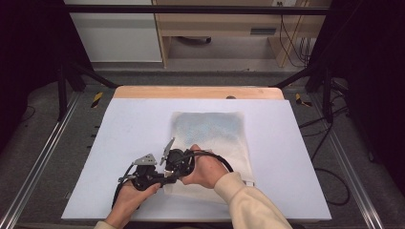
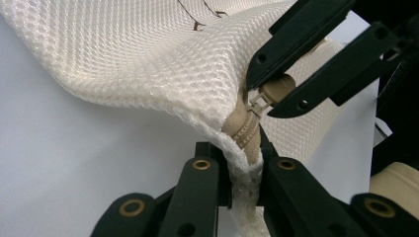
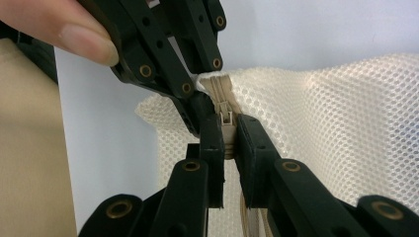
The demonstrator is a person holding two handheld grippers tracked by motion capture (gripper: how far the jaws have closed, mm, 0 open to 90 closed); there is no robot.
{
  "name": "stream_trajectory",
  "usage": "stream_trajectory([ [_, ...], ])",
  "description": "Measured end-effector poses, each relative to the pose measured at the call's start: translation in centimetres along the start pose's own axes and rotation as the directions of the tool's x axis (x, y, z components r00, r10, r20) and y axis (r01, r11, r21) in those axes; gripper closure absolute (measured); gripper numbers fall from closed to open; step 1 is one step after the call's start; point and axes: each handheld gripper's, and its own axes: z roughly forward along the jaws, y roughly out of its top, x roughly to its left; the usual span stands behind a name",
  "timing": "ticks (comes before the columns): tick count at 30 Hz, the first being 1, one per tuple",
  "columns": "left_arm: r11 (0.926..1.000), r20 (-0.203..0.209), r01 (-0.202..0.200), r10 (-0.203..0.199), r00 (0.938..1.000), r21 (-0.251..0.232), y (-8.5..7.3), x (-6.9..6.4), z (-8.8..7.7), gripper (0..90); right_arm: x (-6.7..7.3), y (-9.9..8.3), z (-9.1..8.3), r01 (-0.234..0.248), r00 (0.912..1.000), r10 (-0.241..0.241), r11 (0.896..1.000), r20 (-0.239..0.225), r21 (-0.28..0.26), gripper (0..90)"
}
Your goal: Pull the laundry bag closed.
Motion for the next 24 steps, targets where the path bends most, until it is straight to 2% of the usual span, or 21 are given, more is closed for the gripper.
stream_trajectory([
  [3,1.0000,-0.001,-0.003,0.003,1.0000,0.000,0.03,-0.06,-0.01,85.6,-0.04,-0.20,-0.05,-0.017,0.9998,0.017,1.000,-0.006,-0.002,82.3],
  [24,0.9997,-0.012,-0.026,0.026,0.9996,0.005,0.06,-0.36,0.07,85.5,-0.35,-0.94,-0.13,-0.017,0.9997,0.017,1.000,-0.020,-0.012,82.3],
])
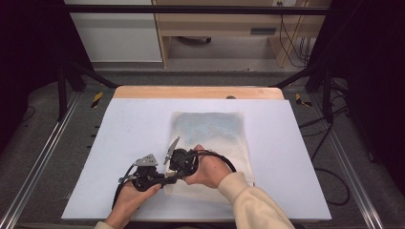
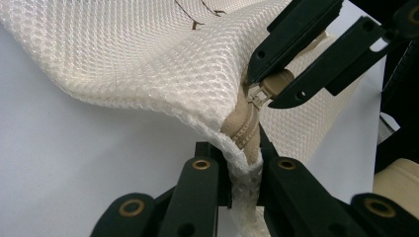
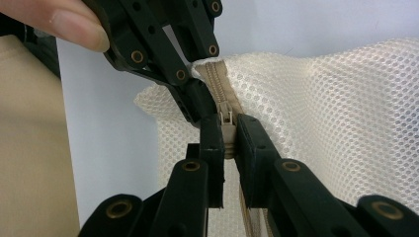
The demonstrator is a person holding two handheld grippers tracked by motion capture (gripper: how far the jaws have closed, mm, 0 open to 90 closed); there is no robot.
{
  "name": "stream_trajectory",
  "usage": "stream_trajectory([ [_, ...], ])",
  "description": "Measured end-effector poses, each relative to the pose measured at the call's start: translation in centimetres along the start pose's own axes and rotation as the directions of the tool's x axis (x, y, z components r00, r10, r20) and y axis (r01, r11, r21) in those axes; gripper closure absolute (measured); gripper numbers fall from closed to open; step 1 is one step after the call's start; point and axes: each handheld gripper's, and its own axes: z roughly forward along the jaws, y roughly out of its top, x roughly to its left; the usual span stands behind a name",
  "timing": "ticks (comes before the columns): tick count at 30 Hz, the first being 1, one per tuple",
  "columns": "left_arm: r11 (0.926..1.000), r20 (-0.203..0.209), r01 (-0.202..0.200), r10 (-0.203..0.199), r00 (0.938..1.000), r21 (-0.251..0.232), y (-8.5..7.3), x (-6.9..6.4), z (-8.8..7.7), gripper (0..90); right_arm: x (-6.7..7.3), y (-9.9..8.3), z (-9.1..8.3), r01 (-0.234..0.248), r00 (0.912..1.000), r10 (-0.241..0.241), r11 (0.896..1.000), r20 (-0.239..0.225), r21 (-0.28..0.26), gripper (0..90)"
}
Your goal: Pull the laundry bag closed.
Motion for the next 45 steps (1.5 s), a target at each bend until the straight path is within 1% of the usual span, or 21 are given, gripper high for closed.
stream_trajectory([
  [4,1.0000,-0.004,-0.007,0.007,1.0000,0.003,0.0,0.0,0.0,85.5,0.0,-0.1,0.0,-0.010,1.0000,0.010,1.000,-0.002,0.000,82.2],
  [5,1.0000,-0.005,-0.009,0.009,1.0000,0.003,0.0,-0.1,0.0,85.5,0.0,-0.1,0.0,-0.002,1.0000,0.002,1.000,-0.002,-0.002,82.3],
  [9,0.9999,-0.005,-0.011,0.011,0.9999,0.001,0.0,-0.1,-0.1,85.5,0.0,-0.3,0.0,-0.006,1.0000,0.006,1.000,0.000,0.004,82.2],
  [11,0.9999,-0.007,-0.016,0.016,0.9998,0.003,0.0,-0.1,0.0,85.5,0.0,-0.4,-0.1,-0.015,0.9999,0.015,1.000,-0.003,0.002,82.2],
  [13,0.9998,-0.008,-0.018,0.018,0.9998,0.002,0.0,-0.2,0.0,85.5,-0.1,-0.6,-0.1,-0.009,1.0000,0.009,1.000,0.000,0.003,82.3],
  [15,0.9998,-0.007,-0.018,0.018,0.9998,0.000,0.0,-0.2,-0.1,85.5,-0.2,-0.8,-0.1,-0.026,0.9996,0.026,1.000,0.002,-0.001,82.2],
  [19,0.9996,-0.010,-0.029,0.029,0.9995,0.004,0.0,-0.3,0.0,85.4,-0.4,-1.3,-0.1,-0.034,0.9994,0.034,0.999,0.001,0.005,82.2],
  [20,0.9996,-0.011,-0.029,0.029,0.9995,0.003,0.0,-0.4,0.0,85.4,-0.4,-1.5,-0.2,-0.041,0.9992,0.041,0.999,-0.001,0.002,82.2],
  [24,0.9993,-0.016,-0.038,0.038,0.9992,0.008,0.0,-0.5,0.1,85.4,-0.5,-1.8,-0.2,-0.045,0.9990,0.045,0.999,0.000,-0.004,82.2],
  [26,0.9987,-0.025,-0.049,0.049,0.9985,0.014,0.0,-0.6,0.1,85.4,-0.6,-2.0,-0.1,-0.057,0.9984,0.057,0.998,0.000,-0.001,82.2],
  [34,0.9989,-0.026,-0.046,0.047,0.9986,0.008,-0.1,-0.8,0.2,85.4,-0.8,-2.7,-0.2,-0.068,0.9977,0.068,0.997,-0.010,-0.024,82.2],
  [37,0.9980,-0.034,-0.061,0.061,0.9975,0.013,-0.1,-0.9,0.3,85.4,-0.8,-2.9,-0.2,-0.071,0.9974,0.071,0.997,-0.013,-0.030,82.2],
  [38,0.9981,-0.035,-0.061,0.061,0.9975,0.013,-0.1,-0.9,0.3,85.4,-0.8,-3.0,-0.2,-0.069,0.9976,0.069,0.997,-0.008,-0.022,82.2],
  [43,0.9985,-0.035,-0.054,0.054,0.9979,0.007,-0.2,-0.8,0.2,85.4,-1.3,-3.7,-0.4,-0.093,0.9956,0.093,0.995,-0.005,-0.020,82.2],
  [45,0.9987,-0.035,-0.050,0.051,0.9981,0.005,-0.2,-0.8,0.3,85.4,-1.4,-3.9,-0.5,-0.096,0.9954,0.096,0.995,-0.008,-0.022,82.2],
])
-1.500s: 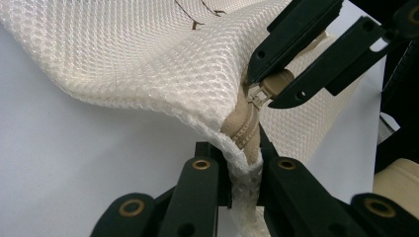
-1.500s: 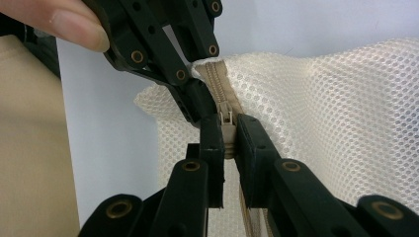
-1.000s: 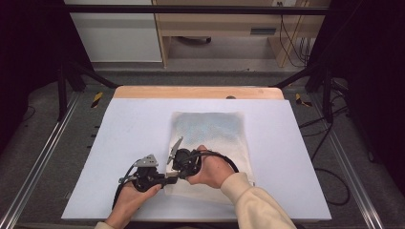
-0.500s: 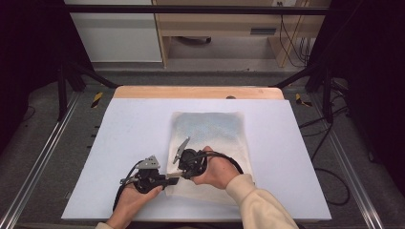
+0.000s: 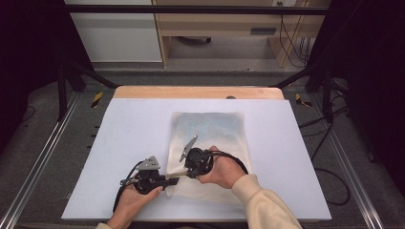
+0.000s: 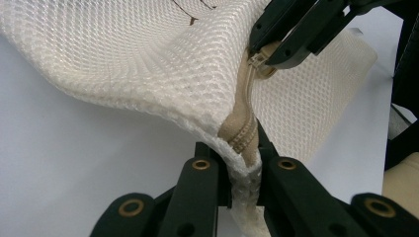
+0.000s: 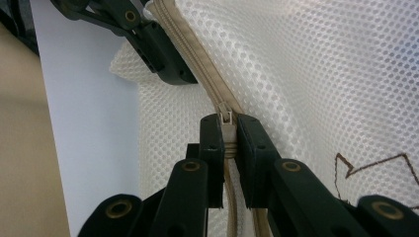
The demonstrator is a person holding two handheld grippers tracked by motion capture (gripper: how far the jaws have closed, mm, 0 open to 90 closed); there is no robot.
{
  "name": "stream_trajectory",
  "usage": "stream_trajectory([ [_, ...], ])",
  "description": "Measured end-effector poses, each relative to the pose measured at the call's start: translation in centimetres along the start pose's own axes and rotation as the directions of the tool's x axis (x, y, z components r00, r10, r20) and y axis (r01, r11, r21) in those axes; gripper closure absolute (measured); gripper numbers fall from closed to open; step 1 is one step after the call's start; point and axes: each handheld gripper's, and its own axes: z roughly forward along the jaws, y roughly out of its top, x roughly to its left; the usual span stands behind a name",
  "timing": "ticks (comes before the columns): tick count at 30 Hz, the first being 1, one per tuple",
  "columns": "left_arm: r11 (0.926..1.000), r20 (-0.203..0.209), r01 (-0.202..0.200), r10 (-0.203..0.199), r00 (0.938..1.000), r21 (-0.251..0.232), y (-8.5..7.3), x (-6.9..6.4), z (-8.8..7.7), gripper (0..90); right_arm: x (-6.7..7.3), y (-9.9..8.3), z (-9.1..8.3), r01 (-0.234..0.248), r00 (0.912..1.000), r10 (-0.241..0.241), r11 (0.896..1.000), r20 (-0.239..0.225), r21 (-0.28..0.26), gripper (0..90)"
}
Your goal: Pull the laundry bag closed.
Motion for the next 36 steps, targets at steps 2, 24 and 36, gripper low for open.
stream_trajectory([
  [2,1.0000,-0.003,-0.001,0.001,1.0000,0.001,0.0,0.0,0.0,85.4,-0.2,-0.5,-0.3,-0.012,0.9999,0.012,1.000,0.001,-0.006,82.2],
  [24,1.0000,-0.003,-0.008,0.008,1.0000,-0.004,0.0,-0.1,-0.3,85.3,-1.2,-3.3,-2.2,-0.066,0.9975,0.067,0.997,0.025,-0.034,82.1],
  [36,0.9998,-0.011,-0.022,0.022,0.9997,-0.002,0.2,-0.4,-0.2,85.4,-1.6,-4.2,-2.3,-0.076,0.9969,0.077,0.996,0.015,-0.050,82.2],
])
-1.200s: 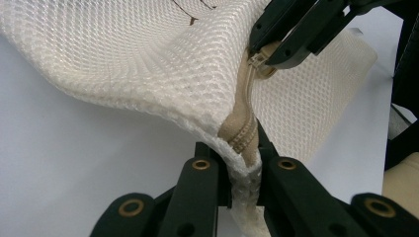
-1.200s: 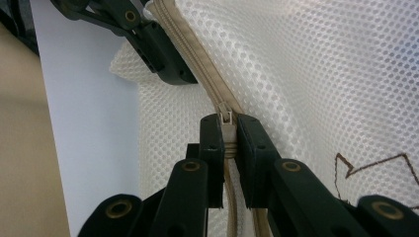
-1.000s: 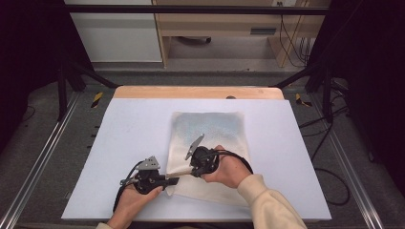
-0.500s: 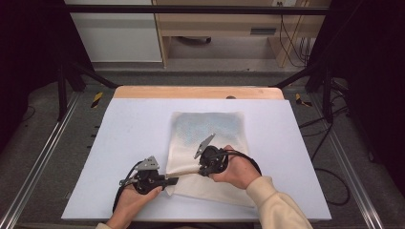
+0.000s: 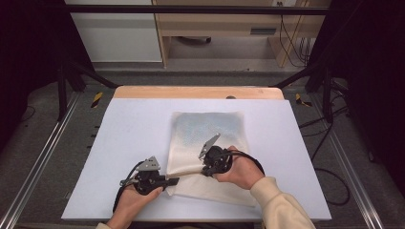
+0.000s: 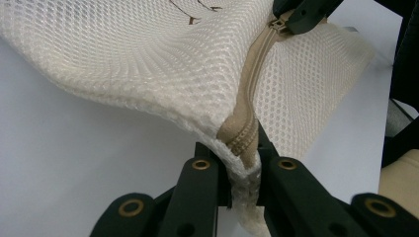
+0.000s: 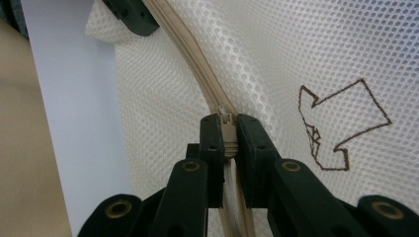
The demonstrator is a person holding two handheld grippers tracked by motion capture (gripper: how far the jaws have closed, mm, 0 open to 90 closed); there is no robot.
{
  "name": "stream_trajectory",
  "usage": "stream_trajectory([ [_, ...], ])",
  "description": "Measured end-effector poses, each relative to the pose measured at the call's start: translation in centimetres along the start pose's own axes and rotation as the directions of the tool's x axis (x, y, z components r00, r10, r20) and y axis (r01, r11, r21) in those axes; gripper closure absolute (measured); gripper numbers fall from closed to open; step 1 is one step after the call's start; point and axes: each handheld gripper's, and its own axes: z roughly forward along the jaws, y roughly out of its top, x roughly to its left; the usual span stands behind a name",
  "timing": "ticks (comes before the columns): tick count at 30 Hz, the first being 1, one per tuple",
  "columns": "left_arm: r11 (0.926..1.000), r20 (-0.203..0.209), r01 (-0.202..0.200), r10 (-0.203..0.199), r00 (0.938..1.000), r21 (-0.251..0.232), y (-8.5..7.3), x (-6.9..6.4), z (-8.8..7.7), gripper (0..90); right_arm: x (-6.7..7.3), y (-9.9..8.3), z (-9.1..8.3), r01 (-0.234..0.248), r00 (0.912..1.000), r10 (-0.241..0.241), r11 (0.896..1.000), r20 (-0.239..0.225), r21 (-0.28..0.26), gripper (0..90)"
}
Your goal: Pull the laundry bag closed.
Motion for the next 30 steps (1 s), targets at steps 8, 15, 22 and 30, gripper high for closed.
stream_trajectory([
  [8,1.0000,0.007,-0.002,0.002,1.0000,0.002,0.1,0.0,0.0,85.4,-0.2,-0.6,-0.5,-0.012,0.9999,0.012,1.000,0.005,-0.015,82.1],
  [15,1.0000,0.000,-0.008,0.008,1.0000,-0.003,0.1,0.0,-0.1,85.3,-0.6,-1.0,-1.0,-0.017,0.9998,0.017,0.999,0.004,-0.029,82.1],
  [22,0.9999,-0.008,-0.014,0.014,0.9999,0.002,0.2,0.0,0.0,85.2,-0.9,-1.9,-1.6,-0.029,0.9994,0.030,0.999,0.017,-0.035,82.1],
  [30,0.9996,-0.022,-0.029,0.029,0.9993,0.005,0.2,-0.3,0.0,85.3,-0.9,-2.8,-2.2,-0.036,0.9988,0.038,0.999,0.032,-0.040,82.1],
])
